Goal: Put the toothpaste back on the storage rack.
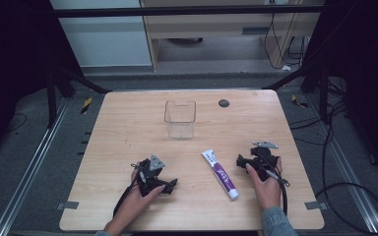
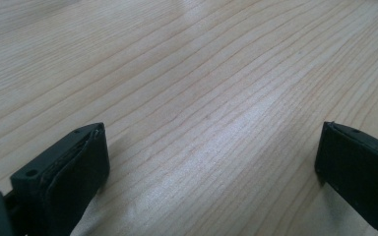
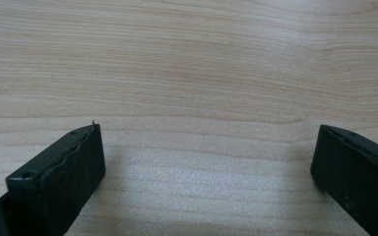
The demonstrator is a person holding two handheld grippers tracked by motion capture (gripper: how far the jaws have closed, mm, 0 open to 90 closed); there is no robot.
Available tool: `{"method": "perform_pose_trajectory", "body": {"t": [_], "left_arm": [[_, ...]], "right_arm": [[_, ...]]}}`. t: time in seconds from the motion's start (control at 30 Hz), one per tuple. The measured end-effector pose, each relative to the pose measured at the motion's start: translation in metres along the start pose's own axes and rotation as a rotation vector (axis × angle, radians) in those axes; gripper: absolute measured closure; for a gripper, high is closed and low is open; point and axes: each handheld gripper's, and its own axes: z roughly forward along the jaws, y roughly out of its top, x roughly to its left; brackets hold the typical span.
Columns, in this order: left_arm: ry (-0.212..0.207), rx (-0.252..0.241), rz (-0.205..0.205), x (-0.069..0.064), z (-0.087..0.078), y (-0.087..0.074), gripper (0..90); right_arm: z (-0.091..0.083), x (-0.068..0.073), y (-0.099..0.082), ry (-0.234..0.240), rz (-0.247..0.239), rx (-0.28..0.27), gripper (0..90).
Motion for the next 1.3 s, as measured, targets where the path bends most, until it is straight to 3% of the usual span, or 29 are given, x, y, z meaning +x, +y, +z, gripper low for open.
{"method": "perform_pose_trajectory", "body": {"t": [0.37,0.63,0.73,0.8,1.03,1.3], "left_arm": [[0.002,-0.001,-0.003,0.000,0.000,0.000,0.0],[0.002,-0.001,-0.003,0.000,0.000,0.000,0.0],[0.001,-0.001,-0.003,0.000,0.000,0.000,0.0],[0.002,0.001,-0.003,0.000,0.000,0.000,0.0],[-0.001,-0.001,-0.002,0.000,0.000,0.000,0.0],[-0.001,0.000,-0.001,0.000,0.000,0.000,0.0]], "right_arm": [[0.000,0.000,0.000,0.007,-0.009,0.000,0.3],[0.000,-0.004,0.000,0.044,-0.056,0.000,0.6],[-0.006,-0.004,0.002,0.055,-0.068,0.022,11.6],[-0.017,-0.002,0.003,0.057,-0.106,0.013,11.5],[-0.058,0.021,0.004,0.156,-0.188,0.017,16.1],[-0.073,0.055,0.000,0.243,-0.272,0.056,21.7]]}}
